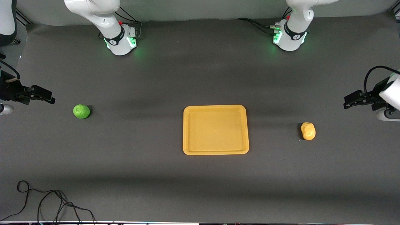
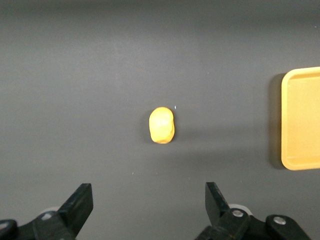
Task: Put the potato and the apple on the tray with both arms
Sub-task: 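Move the left gripper toward the yellow potato, then lower the left gripper over the yellow potato and close on it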
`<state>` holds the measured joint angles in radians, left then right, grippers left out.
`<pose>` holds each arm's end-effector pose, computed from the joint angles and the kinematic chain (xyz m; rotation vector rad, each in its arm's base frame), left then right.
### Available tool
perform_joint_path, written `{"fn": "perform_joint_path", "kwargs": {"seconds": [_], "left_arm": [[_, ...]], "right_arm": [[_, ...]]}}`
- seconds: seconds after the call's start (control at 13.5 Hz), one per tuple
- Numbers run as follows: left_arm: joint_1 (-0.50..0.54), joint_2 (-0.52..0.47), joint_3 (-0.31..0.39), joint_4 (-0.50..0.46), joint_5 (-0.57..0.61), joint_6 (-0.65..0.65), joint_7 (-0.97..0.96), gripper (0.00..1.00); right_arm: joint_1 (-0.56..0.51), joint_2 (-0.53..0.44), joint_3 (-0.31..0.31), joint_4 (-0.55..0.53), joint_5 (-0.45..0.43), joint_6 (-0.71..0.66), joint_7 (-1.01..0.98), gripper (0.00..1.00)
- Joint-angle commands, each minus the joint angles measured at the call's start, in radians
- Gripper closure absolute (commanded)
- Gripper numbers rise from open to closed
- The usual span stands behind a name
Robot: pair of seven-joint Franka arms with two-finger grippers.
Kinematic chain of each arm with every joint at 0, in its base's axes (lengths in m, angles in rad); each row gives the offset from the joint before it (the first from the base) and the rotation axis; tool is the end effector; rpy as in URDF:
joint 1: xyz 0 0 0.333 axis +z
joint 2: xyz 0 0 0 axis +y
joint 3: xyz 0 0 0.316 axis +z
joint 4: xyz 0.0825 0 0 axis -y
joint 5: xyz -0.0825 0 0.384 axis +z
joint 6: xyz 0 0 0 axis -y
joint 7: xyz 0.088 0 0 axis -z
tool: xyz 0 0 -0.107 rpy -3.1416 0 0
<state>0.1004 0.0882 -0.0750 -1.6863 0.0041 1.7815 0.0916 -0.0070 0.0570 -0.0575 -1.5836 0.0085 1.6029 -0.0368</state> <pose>0.5912 0.0169 0.5374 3.1377 -0.1047 0.0116 0.5720 -0.0352 0.5891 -3.1336 0.0440 0.0584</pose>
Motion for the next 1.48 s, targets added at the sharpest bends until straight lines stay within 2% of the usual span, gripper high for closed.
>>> {"fn": "perform_joint_path", "kwargs": {"seconds": [0.0, 0.22, 0.59, 0.81, 1.11, 1.4], "left_arm": [[0.005, -0.031, -0.003, -0.159, -0.01, 0.169, 0.017, 0.0], [-0.007, 0.048, -0.003, -0.265, -0.009, 0.414, 0.01, 0.0], [-0.022, 0.203, -0.006, -0.274, -0.006, 0.476, 0.016, 0.0], [-0.031, 0.298, -0.006, -0.28, 0.0, 0.576, 0.016, 0.0], [-0.019, 0.349, -0.003, -0.364, 0.037, 0.717, 0.017, 0.0], [-0.018, 0.369, 0.0, -0.385, 0.037, 0.733, 0.016, 0.0]], "right_arm": [[0.01, -0.003, -0.008, -0.001, -0.01, -0.008, 0.009, 0.0], [0.01, -0.003, -0.008, 0.001, -0.01, -0.006, 0.009, 0.0], [0.01, 0.0, -0.008, 0.001, -0.012, -0.006, 0.009, 0.0], [0.01, 0.003, -0.008, 0.002, -0.01, -0.006, 0.009, 0.0], [0.01, 0.003, -0.008, -0.001, -0.01, -0.006, 0.009, 0.0], [0.01, 0.003, -0.008, -0.004, -0.012, -0.006, 0.008, 0.0]]}}
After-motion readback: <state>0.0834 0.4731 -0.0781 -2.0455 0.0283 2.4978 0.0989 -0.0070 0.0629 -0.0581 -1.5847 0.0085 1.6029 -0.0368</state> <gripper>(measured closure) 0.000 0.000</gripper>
